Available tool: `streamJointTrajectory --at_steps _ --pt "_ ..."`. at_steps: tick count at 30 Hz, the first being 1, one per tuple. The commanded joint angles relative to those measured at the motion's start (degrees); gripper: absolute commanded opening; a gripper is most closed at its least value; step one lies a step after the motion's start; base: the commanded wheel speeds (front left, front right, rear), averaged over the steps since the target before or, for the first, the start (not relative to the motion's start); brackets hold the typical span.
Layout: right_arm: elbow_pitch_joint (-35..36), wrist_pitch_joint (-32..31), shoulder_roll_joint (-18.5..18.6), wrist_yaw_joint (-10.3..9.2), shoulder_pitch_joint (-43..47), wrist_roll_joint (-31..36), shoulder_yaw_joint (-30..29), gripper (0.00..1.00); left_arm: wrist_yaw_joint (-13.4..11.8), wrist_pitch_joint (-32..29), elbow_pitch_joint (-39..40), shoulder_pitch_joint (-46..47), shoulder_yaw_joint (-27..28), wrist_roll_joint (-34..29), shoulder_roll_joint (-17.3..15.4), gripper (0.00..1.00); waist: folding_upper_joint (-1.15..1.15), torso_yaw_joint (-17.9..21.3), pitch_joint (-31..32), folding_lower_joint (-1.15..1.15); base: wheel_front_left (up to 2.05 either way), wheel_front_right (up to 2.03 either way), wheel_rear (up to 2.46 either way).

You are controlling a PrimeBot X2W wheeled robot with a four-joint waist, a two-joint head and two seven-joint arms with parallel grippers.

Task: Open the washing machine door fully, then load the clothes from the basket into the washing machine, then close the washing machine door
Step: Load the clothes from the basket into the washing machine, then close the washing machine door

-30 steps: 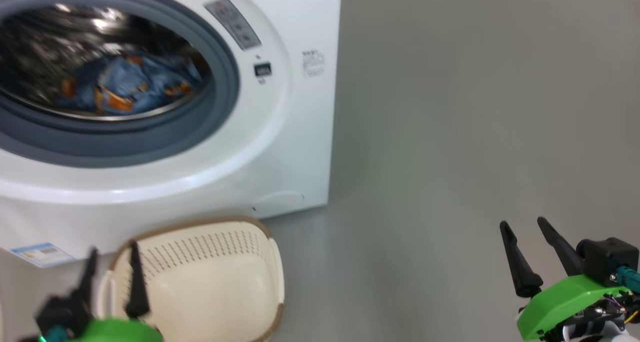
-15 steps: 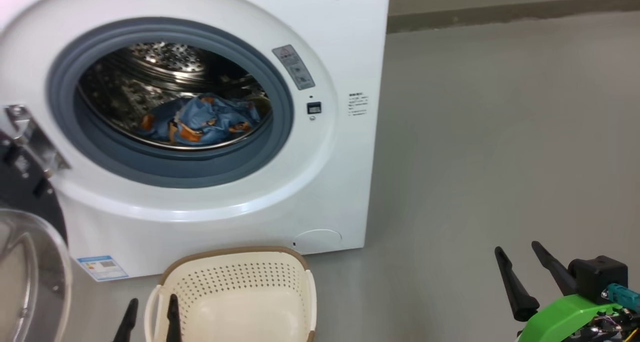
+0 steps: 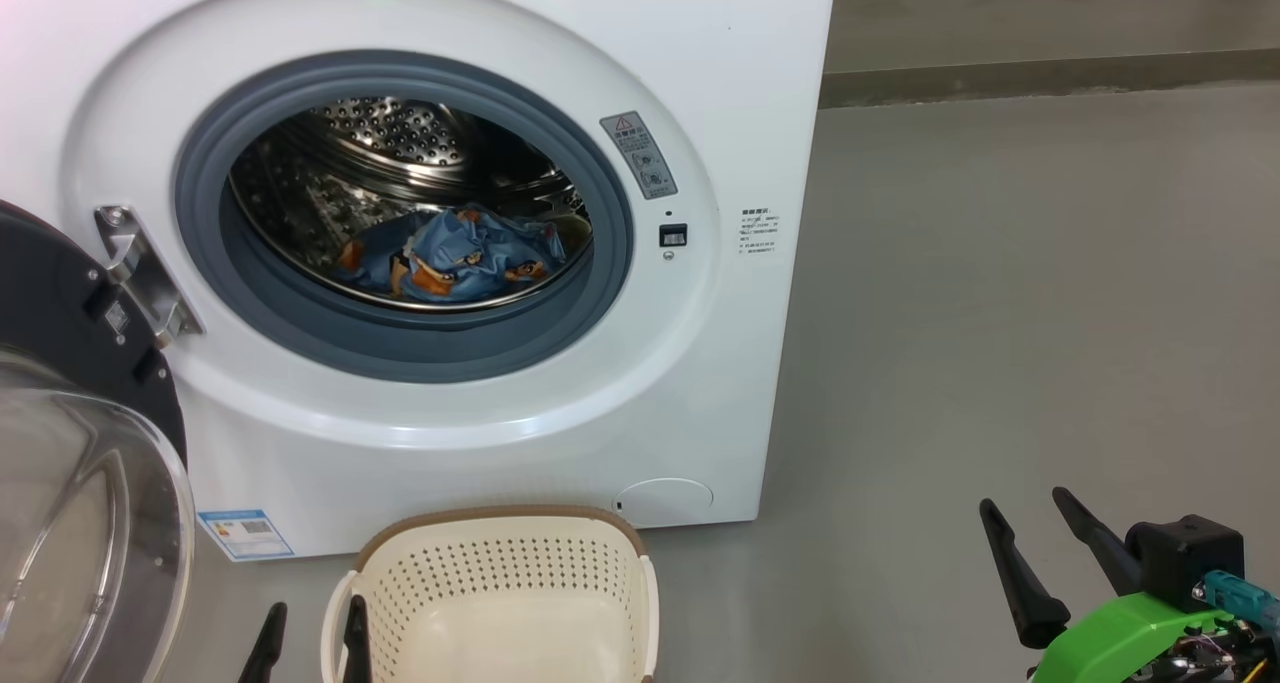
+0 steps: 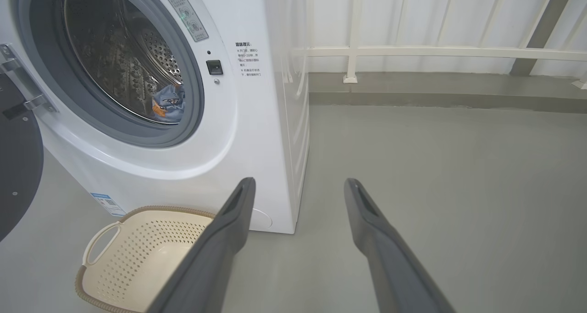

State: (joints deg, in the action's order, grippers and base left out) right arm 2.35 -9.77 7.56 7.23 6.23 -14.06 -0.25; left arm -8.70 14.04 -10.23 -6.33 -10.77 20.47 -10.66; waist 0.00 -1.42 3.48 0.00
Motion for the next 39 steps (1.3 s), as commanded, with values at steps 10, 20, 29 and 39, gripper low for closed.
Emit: streamJointTrajectory --at_steps 10,20,29,39 --pt "1.4 0.3 0.7 0.25 -0.7 -0.3 0.6 1.00 -0.2 0.1 1.9 1.2 1.6 -0.7 -1.2 1.00 0.00 -0.3 0.3 0.00 0.00 0.00 0.00" --pt "1.5 0.3 0.6 0.25 -0.5 -0.5 0.5 1.00 -0.9 -0.8 1.4 1.3 1.1 -0.8 -1.6 1.00 0.00 -0.6 0.3 0.00 -0.04 0.04 0.00" --pt "1.6 0.3 0.2 0.25 -0.4 -0.3 0.2 1.00 -1.3 -1.2 1.6 1.2 0.7 -0.7 -2.0 1.00 0.00 -1.4 0.1 0.00 -0.94 0.94 0.00" --pt "1.9 0.2 0.0 0.25 -0.3 -0.1 -0.4 1.00 -1.1 -0.9 2.6 1.3 0.1 -1.0 -2.7 1.00 0.00 -2.8 -0.3 0.00 -1.49 1.48 0.01"
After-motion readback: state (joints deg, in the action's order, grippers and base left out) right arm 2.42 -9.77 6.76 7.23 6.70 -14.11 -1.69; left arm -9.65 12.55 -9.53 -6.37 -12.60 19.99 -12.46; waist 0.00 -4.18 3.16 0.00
